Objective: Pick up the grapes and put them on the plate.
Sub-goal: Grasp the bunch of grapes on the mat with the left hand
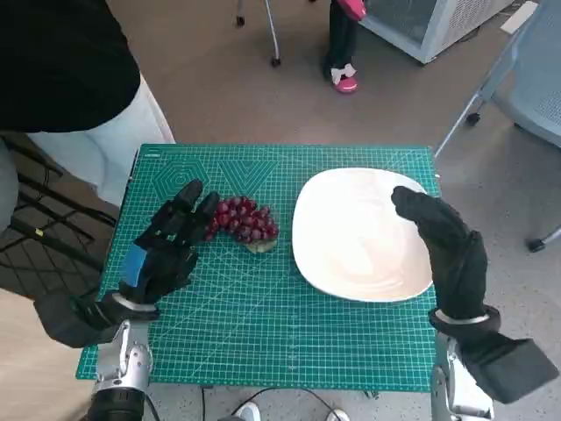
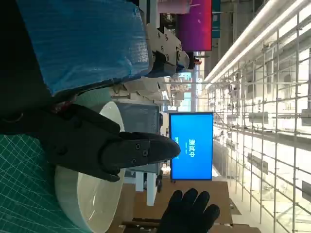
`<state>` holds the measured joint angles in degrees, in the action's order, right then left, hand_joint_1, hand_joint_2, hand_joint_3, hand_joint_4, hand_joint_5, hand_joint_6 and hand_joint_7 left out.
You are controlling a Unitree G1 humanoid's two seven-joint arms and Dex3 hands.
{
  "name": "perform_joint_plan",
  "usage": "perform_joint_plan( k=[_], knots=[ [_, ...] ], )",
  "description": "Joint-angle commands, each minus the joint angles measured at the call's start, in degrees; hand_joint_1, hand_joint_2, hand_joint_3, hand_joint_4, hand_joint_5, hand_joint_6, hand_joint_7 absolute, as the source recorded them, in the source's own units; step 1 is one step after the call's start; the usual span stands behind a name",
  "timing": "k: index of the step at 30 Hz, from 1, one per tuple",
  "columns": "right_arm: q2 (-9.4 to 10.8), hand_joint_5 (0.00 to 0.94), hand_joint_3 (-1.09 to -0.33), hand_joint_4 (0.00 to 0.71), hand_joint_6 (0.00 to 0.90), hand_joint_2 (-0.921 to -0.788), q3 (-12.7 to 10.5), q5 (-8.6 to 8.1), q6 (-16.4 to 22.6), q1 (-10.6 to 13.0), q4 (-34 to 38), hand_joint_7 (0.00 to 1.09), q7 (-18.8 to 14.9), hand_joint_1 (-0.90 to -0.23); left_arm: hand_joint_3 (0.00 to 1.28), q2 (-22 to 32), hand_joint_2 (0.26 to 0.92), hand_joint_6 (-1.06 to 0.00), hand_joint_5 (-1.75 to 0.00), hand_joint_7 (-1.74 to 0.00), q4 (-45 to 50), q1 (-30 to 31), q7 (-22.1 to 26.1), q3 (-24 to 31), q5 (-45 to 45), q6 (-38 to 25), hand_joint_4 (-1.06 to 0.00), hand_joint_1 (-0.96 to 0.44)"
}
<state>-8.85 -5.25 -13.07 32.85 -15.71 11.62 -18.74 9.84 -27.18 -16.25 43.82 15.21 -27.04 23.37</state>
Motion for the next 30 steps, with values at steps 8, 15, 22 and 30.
perform_joint_plan(
  k=[8, 15, 22, 30],
  knots=[
    [-0.17, 0.000, -0.864, 0.405, 0.178, -0.921, 0.06, 0.23, -0.33, -0.22, 1.61, 0.19, -0.82, -0.635, 0.40, 0.49, 0.921, -0.35, 0.00, 0.00, -1.49, 0.19, 0.37, 0.19, 0.56, 2.03, -0.23, -0.65],
    [-0.08, 0.000, -0.865, 0.405, 0.174, -0.921, -0.02, -0.01, -0.20, -0.25, 1.68, 0.19, -1.15, -0.637, 0.40, 0.48, 0.921, -0.35, 0.00, 0.00, -1.51, 0.46, 0.37, 0.20, 0.40, 2.22, -0.23, -0.64],
    [0.06, 0.000, -0.865, 0.404, 0.170, -0.921, -0.02, 0.00, 0.43, -0.19, 2.23, 0.20, -1.46, -0.638, 0.39, 0.40, 0.921, -0.36, 0.00, 0.00, -1.33, 1.02, 0.10, 0.23, 0.60, 2.65, -0.23, -0.64],
    [0.26, 0.000, -0.867, 0.403, 0.164, -0.921, 0.14, 0.17, 0.89, -0.45, 2.79, 0.21, -1.54, -0.637, 0.39, 0.70, 0.921, -0.37, 0.00, -0.01, -0.78, 1.71, -0.34, 0.29, 0.93, 2.89, -0.24, -0.64]
  ],
)
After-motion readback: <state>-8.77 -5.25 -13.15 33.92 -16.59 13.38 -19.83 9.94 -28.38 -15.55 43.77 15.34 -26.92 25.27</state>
